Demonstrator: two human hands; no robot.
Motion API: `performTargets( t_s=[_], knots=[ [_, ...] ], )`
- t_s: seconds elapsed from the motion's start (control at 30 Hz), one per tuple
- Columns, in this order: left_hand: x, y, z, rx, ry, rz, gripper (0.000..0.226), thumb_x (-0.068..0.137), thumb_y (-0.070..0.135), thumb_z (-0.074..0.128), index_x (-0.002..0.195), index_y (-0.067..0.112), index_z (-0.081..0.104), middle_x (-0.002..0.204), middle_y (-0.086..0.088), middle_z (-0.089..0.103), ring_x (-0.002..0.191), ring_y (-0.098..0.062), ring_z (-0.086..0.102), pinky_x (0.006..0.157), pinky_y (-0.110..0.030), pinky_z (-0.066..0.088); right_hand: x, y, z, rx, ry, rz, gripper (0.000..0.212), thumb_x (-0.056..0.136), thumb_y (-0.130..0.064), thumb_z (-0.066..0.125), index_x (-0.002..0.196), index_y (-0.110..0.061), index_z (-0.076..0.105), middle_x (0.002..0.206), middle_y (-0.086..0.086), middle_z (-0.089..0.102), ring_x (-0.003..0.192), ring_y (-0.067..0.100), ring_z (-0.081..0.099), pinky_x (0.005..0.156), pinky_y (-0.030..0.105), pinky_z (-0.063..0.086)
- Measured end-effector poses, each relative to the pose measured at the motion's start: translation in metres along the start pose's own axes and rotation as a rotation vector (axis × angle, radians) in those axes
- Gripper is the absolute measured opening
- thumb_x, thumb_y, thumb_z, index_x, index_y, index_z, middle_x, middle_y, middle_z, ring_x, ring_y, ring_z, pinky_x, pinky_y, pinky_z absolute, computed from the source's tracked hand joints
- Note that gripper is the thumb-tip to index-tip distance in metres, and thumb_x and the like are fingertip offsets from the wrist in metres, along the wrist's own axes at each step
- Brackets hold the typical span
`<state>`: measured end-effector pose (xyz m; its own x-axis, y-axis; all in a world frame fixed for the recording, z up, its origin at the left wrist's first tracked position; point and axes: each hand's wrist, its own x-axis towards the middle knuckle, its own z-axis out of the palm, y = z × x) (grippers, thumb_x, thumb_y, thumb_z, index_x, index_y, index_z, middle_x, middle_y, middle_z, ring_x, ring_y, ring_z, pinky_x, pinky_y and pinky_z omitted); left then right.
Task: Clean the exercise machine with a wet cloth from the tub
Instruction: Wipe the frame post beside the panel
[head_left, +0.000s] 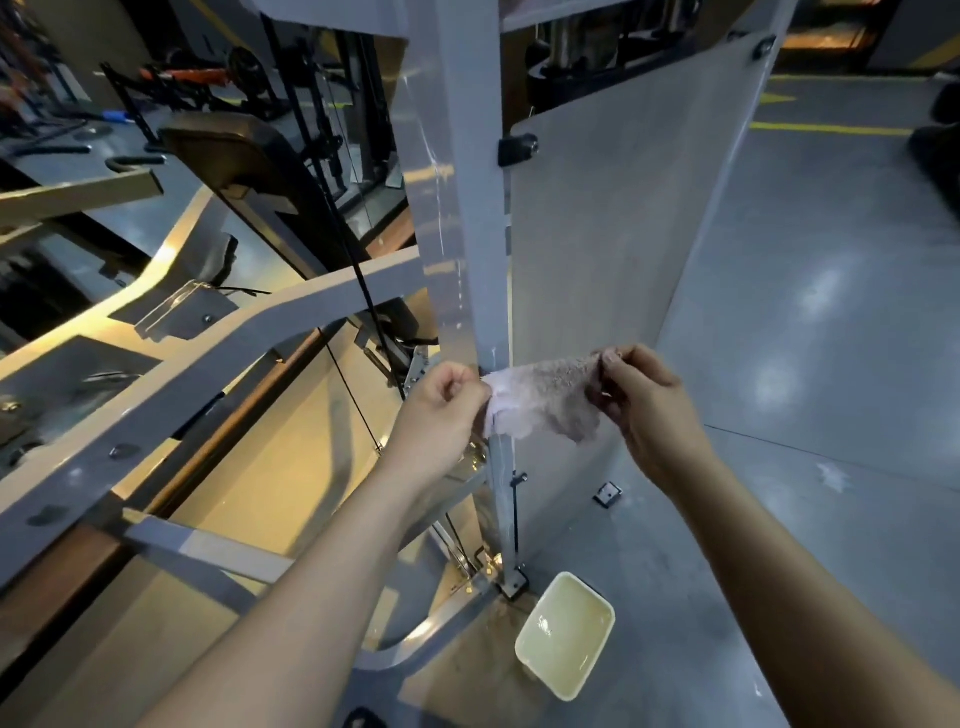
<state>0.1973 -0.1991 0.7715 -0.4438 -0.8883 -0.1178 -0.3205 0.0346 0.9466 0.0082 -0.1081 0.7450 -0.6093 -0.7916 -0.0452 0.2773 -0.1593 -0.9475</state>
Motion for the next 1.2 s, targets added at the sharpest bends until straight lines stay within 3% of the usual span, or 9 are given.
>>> performTargets(
  t_s=[0.2,0.3,0.43,0.53,0.63,0.73,0.9,1.07,1.2],
  knots=[
    [0.003,-0.007,0.008,-0.118,-0.105,-0.044,0.008,0.089,0.019,0.063,0.090,0.024,0.058,0.076,-0.003,0.046,0.063,-0.021,0.041,0.055,-0.034,0.031,-0.007,0.013,-0.005,-0.200,-0.126,0.167,0.025,0.104,-0.038,0.057,0.117,-0.017,0.055,0.083,0.004,0.056,0.067,0.023,0.055,0.057,0.041,0.050],
    [0.006,-0.011,0.008,-0.168,-0.145,-0.094,0.027,0.088,-0.001,0.059,0.108,0.017,0.060,0.079,-0.005,0.052,0.059,-0.015,0.041,0.054,-0.029,0.031,-0.010,0.018,-0.012,-0.269,-0.295,0.196,0.035,0.096,-0.012,0.070,0.129,-0.018,0.059,0.112,0.007,0.070,0.096,0.022,0.070,0.083,0.037,0.060],
    [0.007,-0.019,0.008,0.001,-0.268,-0.177,0.031,0.086,0.020,0.074,0.116,0.026,0.069,0.103,-0.006,0.071,0.082,-0.017,0.066,0.079,-0.032,0.051,-0.012,0.015,-0.015,-0.530,-0.261,0.110,0.015,0.091,-0.002,0.069,0.100,-0.014,0.069,0.077,-0.004,0.069,0.064,0.020,0.063,0.052,0.035,0.052],
    [0.007,-0.025,0.014,0.078,-0.271,-0.225,0.016,0.092,0.008,0.070,0.106,0.015,0.072,0.084,-0.008,0.066,0.064,-0.010,0.059,0.061,-0.022,0.051,-0.013,0.017,-0.015,-0.692,-0.182,0.002,0.018,0.086,-0.010,0.070,0.076,-0.019,0.059,0.055,-0.009,0.051,0.044,0.015,0.046,0.042,0.030,0.041],
    [0.008,-0.030,0.020,0.074,-0.262,-0.229,0.009,0.098,0.004,0.062,0.097,0.010,0.068,0.078,-0.008,0.061,0.059,-0.011,0.061,0.062,-0.026,0.058,-0.018,0.019,-0.013,-0.715,-0.170,-0.077,0.014,0.087,-0.011,0.071,0.081,-0.016,0.059,0.060,-0.008,0.049,0.048,0.011,0.044,0.045,0.024,0.037],
    [0.009,-0.034,0.023,-0.073,-0.253,-0.235,0.011,0.103,0.008,0.052,0.102,0.009,0.063,0.100,-0.017,0.072,0.085,-0.023,0.073,0.081,-0.033,0.061,-0.024,0.025,-0.016,-0.731,-0.396,-0.104,0.008,0.088,-0.010,0.072,0.094,-0.014,0.070,0.082,-0.010,0.062,0.069,0.001,0.055,0.065,0.018,0.043],
    [0.005,-0.030,0.017,-0.417,-0.294,-0.268,0.009,0.104,0.006,0.050,0.110,0.010,0.055,0.120,-0.027,0.069,0.113,-0.044,0.068,0.101,-0.054,0.054,-0.026,0.028,-0.025,-0.582,-0.481,-0.133,0.046,0.073,-0.033,0.049,0.106,-0.016,0.077,0.104,-0.006,0.066,0.094,0.002,0.061,0.080,0.016,0.044],
    [0.002,-0.022,0.012,-0.595,-0.372,-0.245,0.019,0.103,-0.002,0.041,0.111,0.012,0.051,0.083,-0.014,0.061,0.069,-0.022,0.061,0.083,-0.043,0.059,-0.020,0.040,-0.023,-0.590,-0.344,-0.175,0.038,0.093,-0.014,0.069,0.118,-0.042,0.065,0.114,-0.024,0.051,0.111,0.004,0.054,0.091,0.020,0.047],
    [0.003,-0.023,0.006,-0.611,-0.356,-0.248,0.018,0.100,0.001,0.041,0.109,0.008,0.054,0.085,-0.010,0.056,0.070,-0.018,0.055,0.080,-0.039,0.054,-0.019,0.036,-0.017,-0.553,-0.418,-0.143,0.009,0.089,-0.024,0.074,0.087,-0.029,0.068,0.095,-0.009,0.063,0.087,0.010,0.063,0.080,0.024,0.050]
  ],
)
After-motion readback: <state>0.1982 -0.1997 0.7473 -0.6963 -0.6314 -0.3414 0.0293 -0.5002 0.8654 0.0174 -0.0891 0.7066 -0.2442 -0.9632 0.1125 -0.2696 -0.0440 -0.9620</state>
